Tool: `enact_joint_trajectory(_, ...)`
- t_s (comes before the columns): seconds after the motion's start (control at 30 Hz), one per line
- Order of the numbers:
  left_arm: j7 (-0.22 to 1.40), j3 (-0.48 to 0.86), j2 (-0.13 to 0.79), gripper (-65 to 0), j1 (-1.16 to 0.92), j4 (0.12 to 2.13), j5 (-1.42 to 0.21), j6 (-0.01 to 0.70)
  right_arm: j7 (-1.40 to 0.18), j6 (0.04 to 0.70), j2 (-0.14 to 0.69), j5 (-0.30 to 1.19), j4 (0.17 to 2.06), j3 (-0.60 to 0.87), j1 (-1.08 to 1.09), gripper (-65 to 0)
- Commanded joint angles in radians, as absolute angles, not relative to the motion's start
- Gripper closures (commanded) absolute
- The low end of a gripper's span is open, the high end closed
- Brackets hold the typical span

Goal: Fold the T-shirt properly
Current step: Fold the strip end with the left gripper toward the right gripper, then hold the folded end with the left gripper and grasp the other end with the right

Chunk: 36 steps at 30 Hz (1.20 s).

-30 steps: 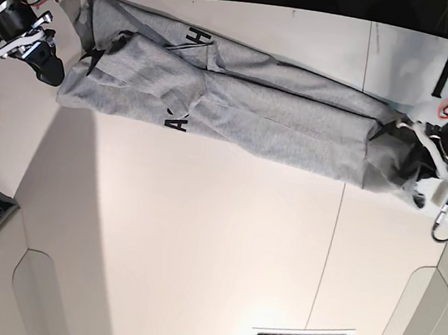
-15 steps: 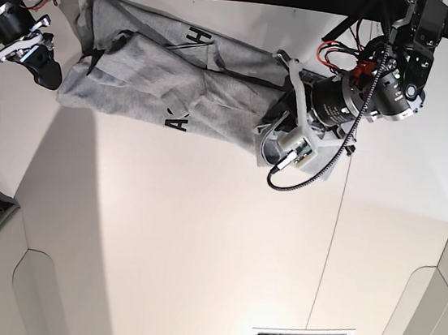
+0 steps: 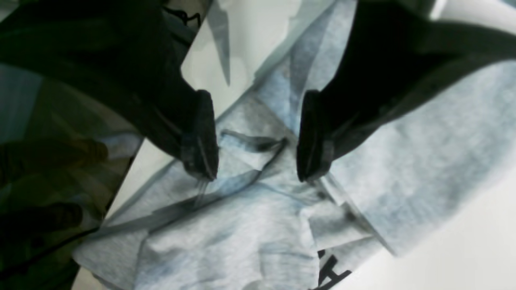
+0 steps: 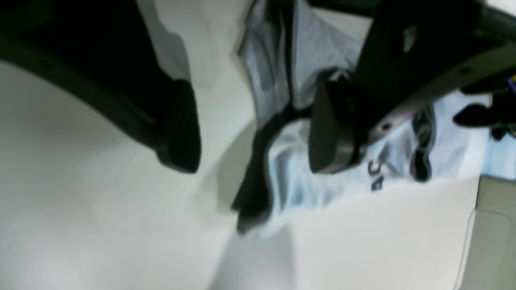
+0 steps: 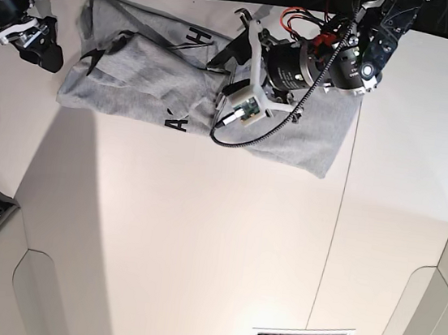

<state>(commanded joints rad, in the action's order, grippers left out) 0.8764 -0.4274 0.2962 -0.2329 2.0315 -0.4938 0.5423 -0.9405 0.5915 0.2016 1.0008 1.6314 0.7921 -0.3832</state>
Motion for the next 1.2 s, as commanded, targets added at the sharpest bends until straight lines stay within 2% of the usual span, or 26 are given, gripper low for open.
enact_joint_trajectory(0.4,0.88,-0.432,0.294,-34.8,-0.233,2.032,-0.455,0.542,-0.924,0.592,0.196,1.012,1.623,0.613,-0.405,-41.5)
enact_joint_trajectory(0.67,0.948,-0.432,0.294,-34.7,-0.233,2.071,-0.459,0.542,-0.908,0.592,0.16,0.984,1.623,0.613,-0.405,-41.5)
enact_joint_trajectory(0.83,0.969,-0.432,0.294,-34.7,-0.233,2.111,-0.459,0.542,-0.959,0.593,0.205,1.012,1.624,0.621,-0.411,-41.5)
enact_joint_trajectory(1.03,0.968,-0.424,0.3,-34.7,-0.233,2.111,-0.452,0.542,-1.0,0.6,0.249,1.059,1.632,0.706,-0.411,-40.2)
enact_joint_trajectory(1.1,0.962,-0.411,0.299,-34.6,-0.233,2.111,-0.451,0.542,-1.035,0.611,0.247,1.091,1.659,0.707,-0.411,-29.6)
enact_joint_trajectory(1.2,0.948,-0.393,0.299,-34.2,-0.233,2.111,-0.451,0.542,-1.1,0.618,0.243,1.221,1.734,0.707,-0.41,-5.8)
